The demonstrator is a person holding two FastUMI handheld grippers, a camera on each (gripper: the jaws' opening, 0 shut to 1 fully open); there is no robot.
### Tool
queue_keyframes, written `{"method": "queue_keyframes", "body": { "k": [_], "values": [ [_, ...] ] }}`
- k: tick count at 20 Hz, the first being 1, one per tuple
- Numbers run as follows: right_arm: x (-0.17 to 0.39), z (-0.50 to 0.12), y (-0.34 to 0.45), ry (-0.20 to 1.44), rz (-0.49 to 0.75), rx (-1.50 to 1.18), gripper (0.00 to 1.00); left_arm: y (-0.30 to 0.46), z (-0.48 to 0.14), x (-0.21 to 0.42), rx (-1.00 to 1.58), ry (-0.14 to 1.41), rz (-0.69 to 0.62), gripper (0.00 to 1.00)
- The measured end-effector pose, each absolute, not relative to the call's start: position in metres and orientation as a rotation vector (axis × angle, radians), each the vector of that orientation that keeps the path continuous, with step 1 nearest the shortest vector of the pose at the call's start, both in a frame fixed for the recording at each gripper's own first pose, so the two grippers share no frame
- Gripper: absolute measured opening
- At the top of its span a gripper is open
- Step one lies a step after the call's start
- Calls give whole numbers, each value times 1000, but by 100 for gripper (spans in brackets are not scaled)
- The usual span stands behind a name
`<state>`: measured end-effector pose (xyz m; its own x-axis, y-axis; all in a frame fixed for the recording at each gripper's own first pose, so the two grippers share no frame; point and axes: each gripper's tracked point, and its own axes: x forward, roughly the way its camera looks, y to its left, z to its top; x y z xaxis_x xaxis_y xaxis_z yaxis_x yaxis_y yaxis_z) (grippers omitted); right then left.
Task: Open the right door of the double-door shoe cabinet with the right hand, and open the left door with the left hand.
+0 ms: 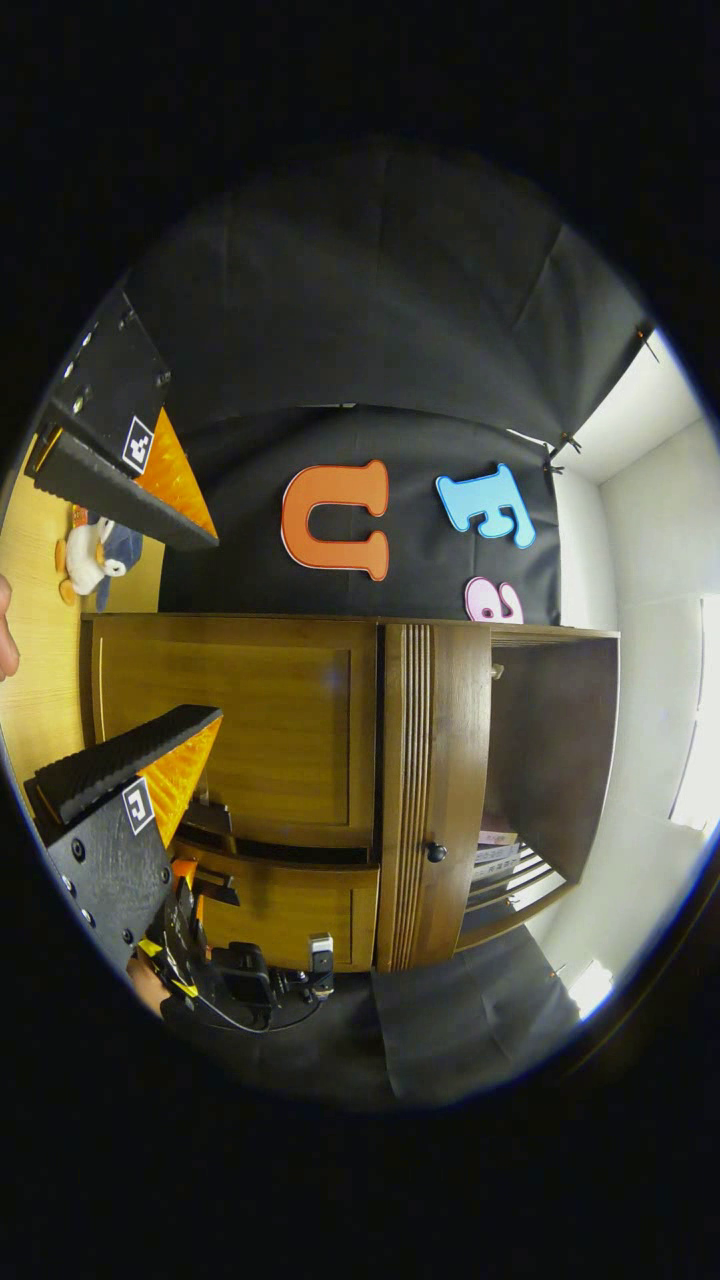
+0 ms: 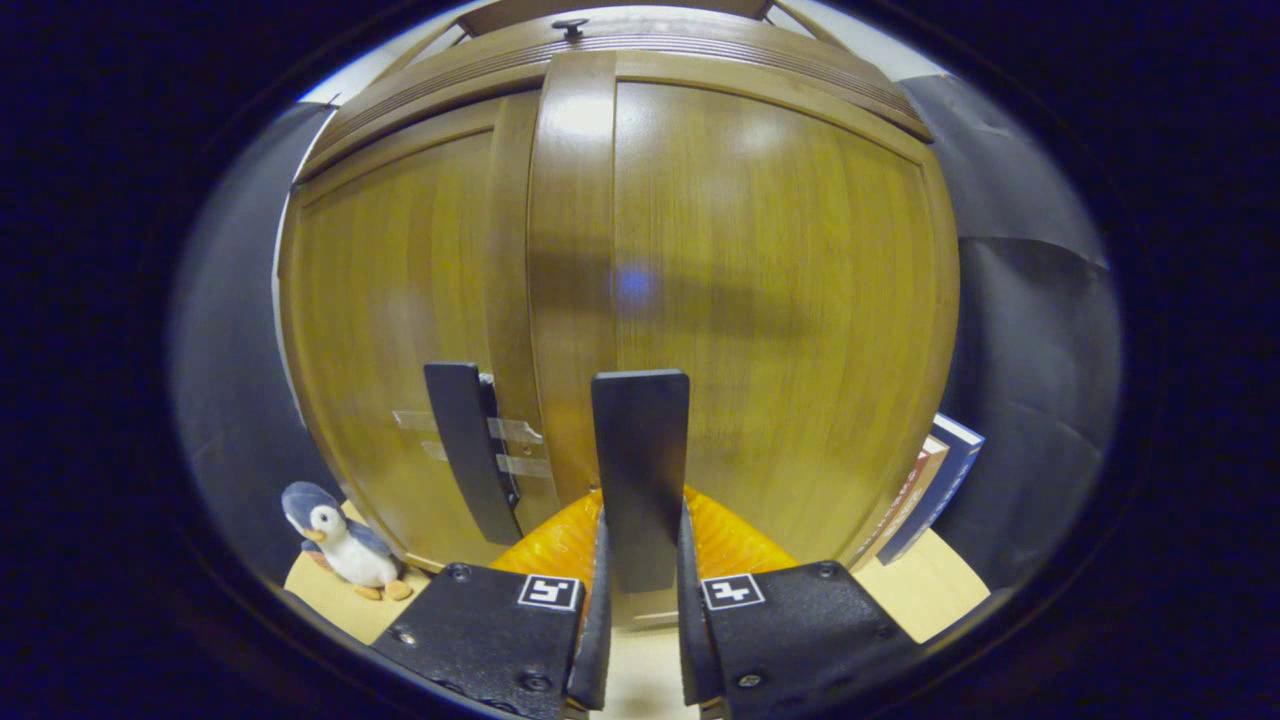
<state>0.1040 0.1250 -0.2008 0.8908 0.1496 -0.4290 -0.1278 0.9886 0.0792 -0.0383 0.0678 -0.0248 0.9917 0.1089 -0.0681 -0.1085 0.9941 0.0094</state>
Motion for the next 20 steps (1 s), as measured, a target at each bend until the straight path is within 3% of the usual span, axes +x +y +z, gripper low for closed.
{"method": "queue_keyframes", "body": {
  "k": [12, 20],
  "values": [
    [49, -194, 91, 447, 258, 66, 31, -12, -18, -45, 47, 67, 48, 94],
    [13, -190, 56, 461, 251, 94, 31, -46, -15, -39, 77, 67, 0, 94]
  ]
}}
